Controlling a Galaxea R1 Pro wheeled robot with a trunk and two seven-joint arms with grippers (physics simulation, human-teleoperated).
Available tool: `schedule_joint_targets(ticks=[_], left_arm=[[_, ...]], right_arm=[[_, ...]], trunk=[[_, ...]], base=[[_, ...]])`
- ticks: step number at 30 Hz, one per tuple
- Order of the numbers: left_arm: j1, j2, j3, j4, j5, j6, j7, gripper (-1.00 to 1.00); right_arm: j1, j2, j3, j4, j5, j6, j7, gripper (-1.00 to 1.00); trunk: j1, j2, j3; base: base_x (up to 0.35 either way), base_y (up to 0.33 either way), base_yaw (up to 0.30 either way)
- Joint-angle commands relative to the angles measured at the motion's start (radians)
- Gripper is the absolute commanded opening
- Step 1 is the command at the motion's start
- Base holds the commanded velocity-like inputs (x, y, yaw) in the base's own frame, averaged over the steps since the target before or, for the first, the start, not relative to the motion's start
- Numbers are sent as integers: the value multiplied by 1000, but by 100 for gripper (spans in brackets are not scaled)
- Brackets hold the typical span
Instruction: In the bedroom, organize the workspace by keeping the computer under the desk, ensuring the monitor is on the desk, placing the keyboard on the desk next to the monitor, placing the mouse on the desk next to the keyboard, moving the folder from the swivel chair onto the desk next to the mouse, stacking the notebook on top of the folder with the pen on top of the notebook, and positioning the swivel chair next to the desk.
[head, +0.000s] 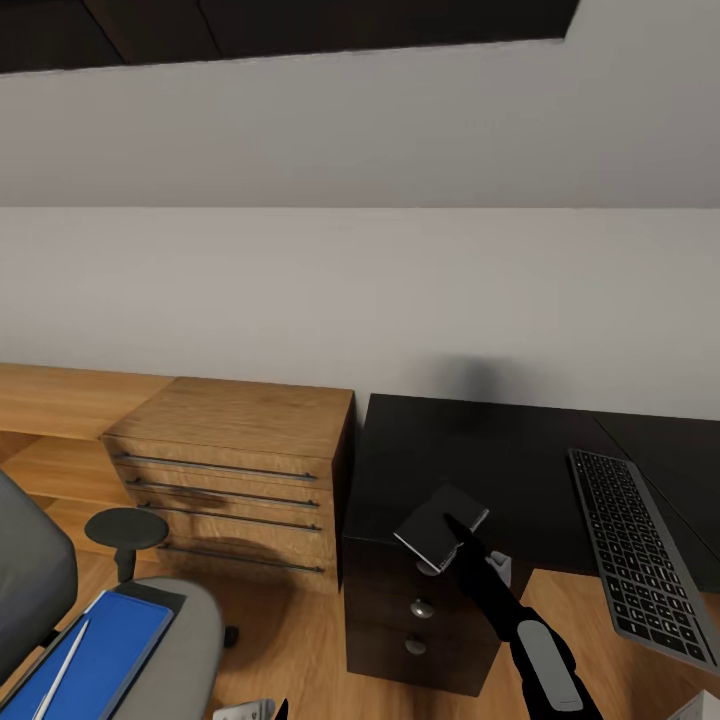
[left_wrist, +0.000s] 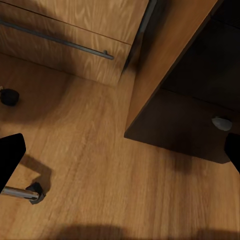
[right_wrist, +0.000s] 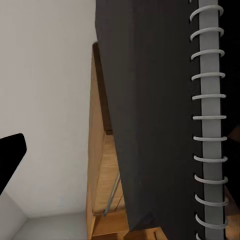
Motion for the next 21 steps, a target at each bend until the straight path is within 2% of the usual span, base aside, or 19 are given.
schedule_joint_targets(ticks=[1,9,21], left_arm=[[0,0,0,0,11,-1,-5,100],[0,0,0,0,9,0,-5,100],[0,0,0,0,9,0,-5,100]], right_arm=[[-1,1,-5,0,0,8,-2,100],[-1,1,-5,1,0,8,-2,100],[-1,1,-3,28,1,7,-2,100]], trunk=[[0,0,-1],[0,0,-1],[0,0,-1]], base=[[0,0,0],[-49,0,0],[-298,0,0]])
